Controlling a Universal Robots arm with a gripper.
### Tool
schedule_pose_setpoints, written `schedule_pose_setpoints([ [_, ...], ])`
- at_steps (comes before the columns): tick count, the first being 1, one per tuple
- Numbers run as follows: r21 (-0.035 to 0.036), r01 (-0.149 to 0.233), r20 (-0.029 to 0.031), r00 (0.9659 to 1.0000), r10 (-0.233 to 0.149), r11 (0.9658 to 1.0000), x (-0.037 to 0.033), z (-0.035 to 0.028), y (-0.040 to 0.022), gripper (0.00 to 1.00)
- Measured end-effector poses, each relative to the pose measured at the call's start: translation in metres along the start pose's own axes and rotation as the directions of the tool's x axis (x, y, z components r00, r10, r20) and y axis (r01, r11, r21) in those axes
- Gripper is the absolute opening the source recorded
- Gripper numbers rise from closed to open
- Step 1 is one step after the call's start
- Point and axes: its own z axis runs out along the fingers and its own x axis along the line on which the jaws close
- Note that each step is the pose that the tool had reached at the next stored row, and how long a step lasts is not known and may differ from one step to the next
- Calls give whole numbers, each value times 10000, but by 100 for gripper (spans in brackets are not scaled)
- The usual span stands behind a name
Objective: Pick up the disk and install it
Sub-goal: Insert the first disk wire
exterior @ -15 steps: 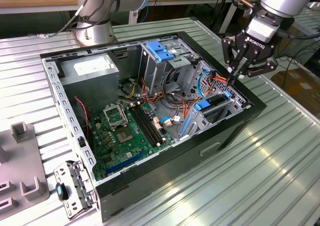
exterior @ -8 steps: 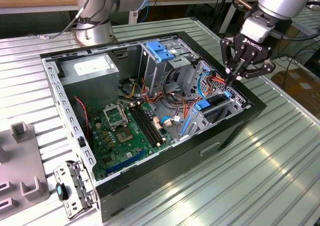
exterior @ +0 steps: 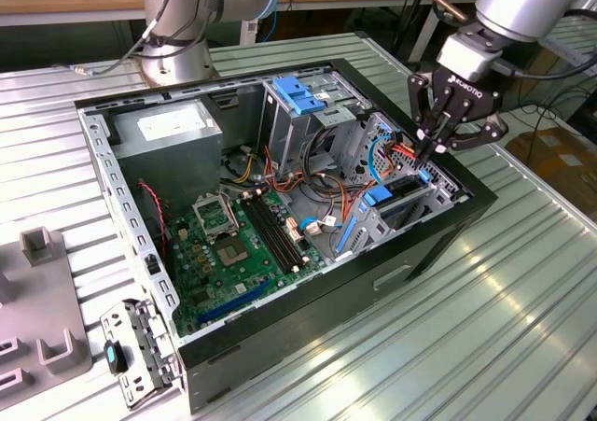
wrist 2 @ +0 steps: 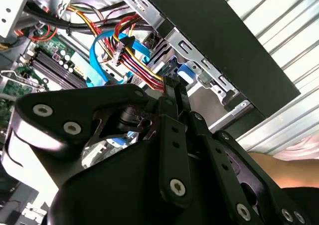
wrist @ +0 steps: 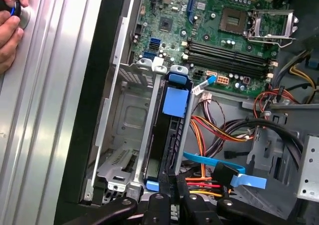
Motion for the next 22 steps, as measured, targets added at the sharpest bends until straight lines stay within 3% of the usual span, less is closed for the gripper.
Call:
schedule_pose_setpoints([
  [3, -3, -270, -9, 9996, 270, 9996, -1, 27, 2, 16],
  [8, -4, -411, -18, 9992, 411, 9992, -13, 62, 63, 16],
  [11, -5, -755, -18, 9971, 755, 9971, -13, 71, 63, 16],
  [22, -5, -796, -15, 9968, 796, 9968, -13, 73, 63, 16],
])
